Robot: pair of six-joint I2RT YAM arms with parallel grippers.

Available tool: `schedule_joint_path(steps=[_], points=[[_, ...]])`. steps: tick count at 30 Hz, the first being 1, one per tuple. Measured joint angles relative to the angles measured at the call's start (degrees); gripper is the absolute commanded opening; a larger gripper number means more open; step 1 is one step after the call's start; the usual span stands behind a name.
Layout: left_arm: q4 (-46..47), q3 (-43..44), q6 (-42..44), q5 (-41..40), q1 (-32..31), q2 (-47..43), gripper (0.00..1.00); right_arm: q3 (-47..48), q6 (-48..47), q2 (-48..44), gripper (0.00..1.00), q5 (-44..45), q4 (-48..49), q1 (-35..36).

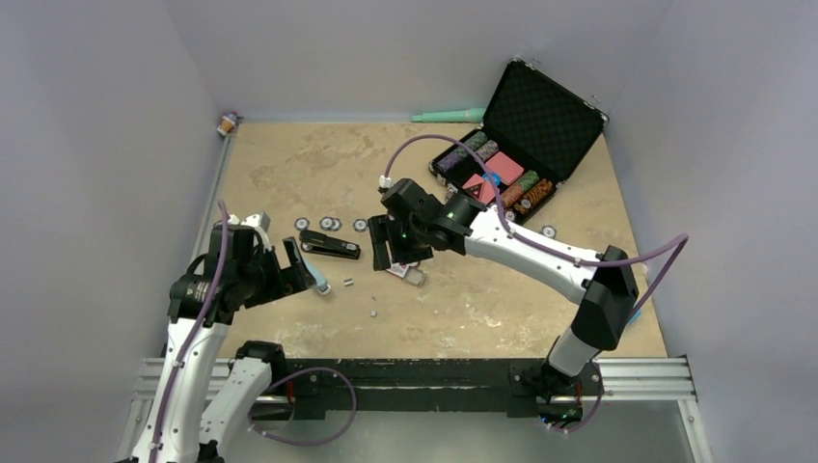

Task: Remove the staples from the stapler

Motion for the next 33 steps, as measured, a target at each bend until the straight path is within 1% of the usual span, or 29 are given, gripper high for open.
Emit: schedule_joint_path(steps=[7,14,16,20,25,33], points=[[2.0,-1.2,-1.2,-1.4,0.1,1.5,1.0,0.5,2.9,4.3,0.66,4.2,-0.1,0.2],[2.8,-1.6,-1.4,-1.5,0.1,0.2,1.0,1.1,4.8,13.3,0.58,5.8,0.2,2.6],[3.1,-1.8,-1.4,-1.5,0.1,0.3,1.0,1.5,5.0,16.2,0.57,5.6,0.5,3.8],[3.0,-1.9,-1.5,-1.8,0.2,0.3,1.0,1.6,5.3,19.8,0.48,4.3,1.4,5.4],[3.0,-1.9,-1.5,-1.9,0.2,0.3,1.0,1.7,5.8,21.0,0.39,3.6,1.8,6.4],[3.0,-1.9,-1.9,-2.2,0.2,1.4,1.0,3.4,6.8,21.6,0.37,3.6,2.4,7.3]])
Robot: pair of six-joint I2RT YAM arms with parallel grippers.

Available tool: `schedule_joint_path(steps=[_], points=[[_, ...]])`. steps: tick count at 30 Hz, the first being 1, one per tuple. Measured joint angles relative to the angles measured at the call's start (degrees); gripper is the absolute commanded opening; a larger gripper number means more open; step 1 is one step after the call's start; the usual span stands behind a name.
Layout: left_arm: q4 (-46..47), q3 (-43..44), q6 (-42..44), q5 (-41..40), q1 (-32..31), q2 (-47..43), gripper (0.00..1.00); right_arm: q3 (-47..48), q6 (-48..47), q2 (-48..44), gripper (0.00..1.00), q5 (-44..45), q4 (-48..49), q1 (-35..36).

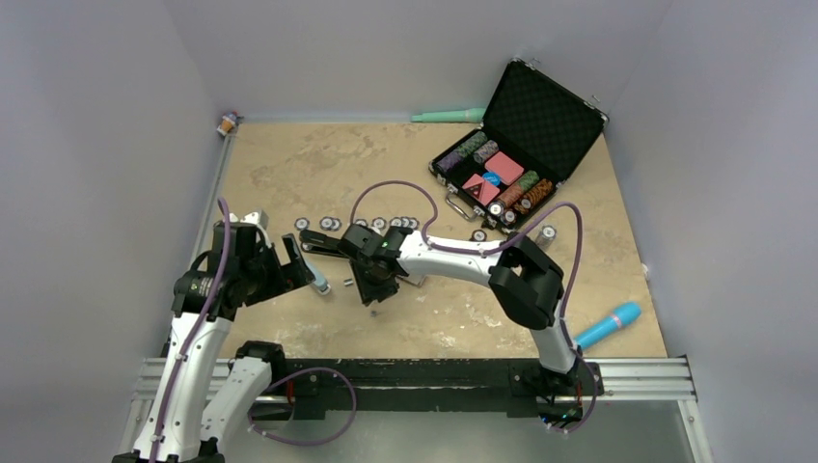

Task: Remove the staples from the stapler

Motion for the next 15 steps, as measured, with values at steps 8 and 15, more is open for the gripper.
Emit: schedule_joint_path(steps=[8,15], points=[[0.0,0.0,0.0,0.0,0.0,0.3,1.0,1.4,0.3,4.0,0.37,-0.3,-0.3,0.7],[0.0,0.0,0.0,0.0,0.0,0.4,1.0,1.6,0.5,4.7,0.31,-0.8,-1.0,0.9]])
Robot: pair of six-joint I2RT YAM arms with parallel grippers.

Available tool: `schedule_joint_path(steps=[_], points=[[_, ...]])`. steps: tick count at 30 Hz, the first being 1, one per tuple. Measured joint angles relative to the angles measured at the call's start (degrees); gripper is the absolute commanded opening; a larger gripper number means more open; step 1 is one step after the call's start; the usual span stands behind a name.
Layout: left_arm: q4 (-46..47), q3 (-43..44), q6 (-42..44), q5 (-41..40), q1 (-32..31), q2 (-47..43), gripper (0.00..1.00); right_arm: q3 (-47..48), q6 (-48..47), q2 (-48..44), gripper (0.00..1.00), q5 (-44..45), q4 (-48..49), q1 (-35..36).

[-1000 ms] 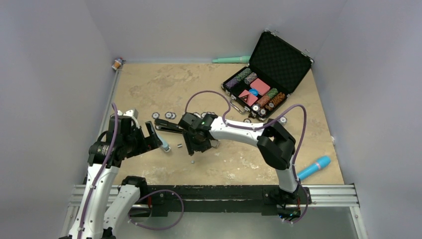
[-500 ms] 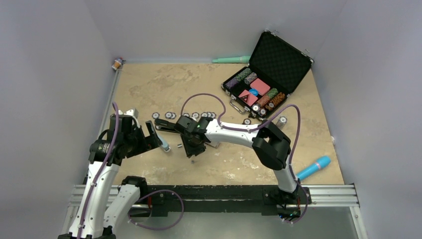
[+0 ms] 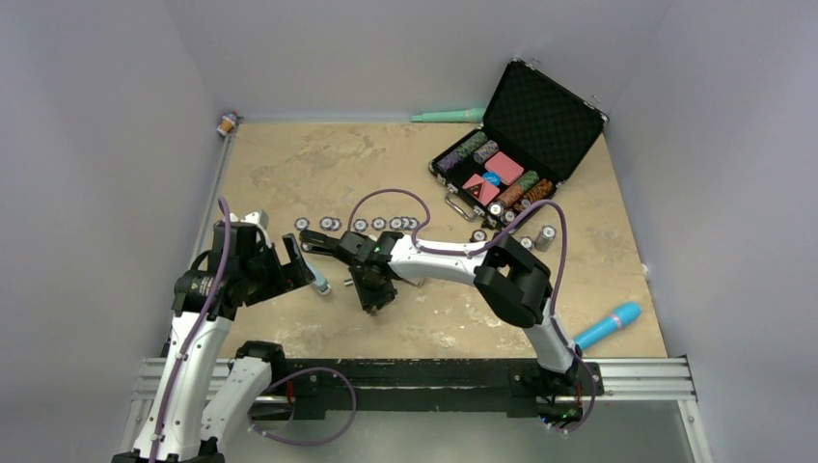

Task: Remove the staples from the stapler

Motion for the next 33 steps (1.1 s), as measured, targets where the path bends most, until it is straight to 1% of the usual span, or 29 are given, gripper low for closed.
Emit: schedule_joint_path(steps=[9,12,33], points=[[0.0,0.0,0.0,0.0,0.0,0.0,1.0,0.1,0.0,0.8,0.3,-0.3,-0.2,0.7],[0.0,0.0,0.0,0.0,0.0,0.0,1.0,0.2,0.0,0.9,0.27,-0.2,-0.2,0.8],[0.0,0.0,0.0,0.0,0.0,-0.3,1.0,0.5,-0.3,1.0,0.18,0.2,-1.2,0.9]])
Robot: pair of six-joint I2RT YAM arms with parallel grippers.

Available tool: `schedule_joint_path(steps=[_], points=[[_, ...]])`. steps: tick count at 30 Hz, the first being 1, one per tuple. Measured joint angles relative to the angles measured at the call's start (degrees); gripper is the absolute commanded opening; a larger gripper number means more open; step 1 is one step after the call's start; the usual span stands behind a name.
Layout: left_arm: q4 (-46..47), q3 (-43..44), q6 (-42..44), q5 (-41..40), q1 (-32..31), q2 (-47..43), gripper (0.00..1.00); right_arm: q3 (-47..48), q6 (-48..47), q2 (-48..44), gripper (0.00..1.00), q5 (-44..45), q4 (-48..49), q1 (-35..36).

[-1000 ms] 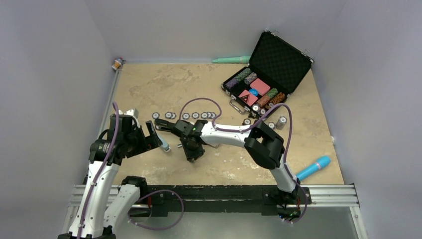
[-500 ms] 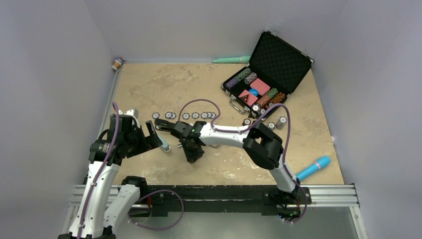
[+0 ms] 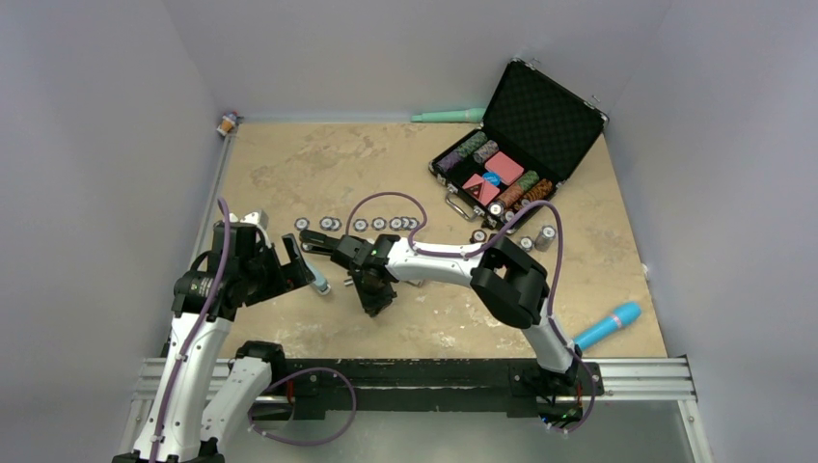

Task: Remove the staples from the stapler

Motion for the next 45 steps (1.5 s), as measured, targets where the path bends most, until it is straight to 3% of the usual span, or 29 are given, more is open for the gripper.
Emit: schedule_joint_path(steps=[25,37,45], points=[[0.0,0.0,0.0,0.0,0.0,0.0,1.0,0.0,-2.0,-5.7,0.15,-0.2,-0.3,0.1],[0.0,0.0,0.0,0.0,0.0,0.6,1.0,-6.0,-1.2,-14.3,0.13,-1.4,1.9,-11.5],[0.1,-0.1,0.0,0.0,0.0,1.0,1.0,-10.8,1.4,-15.1,0.1,-1.9,3.9,-16.3]])
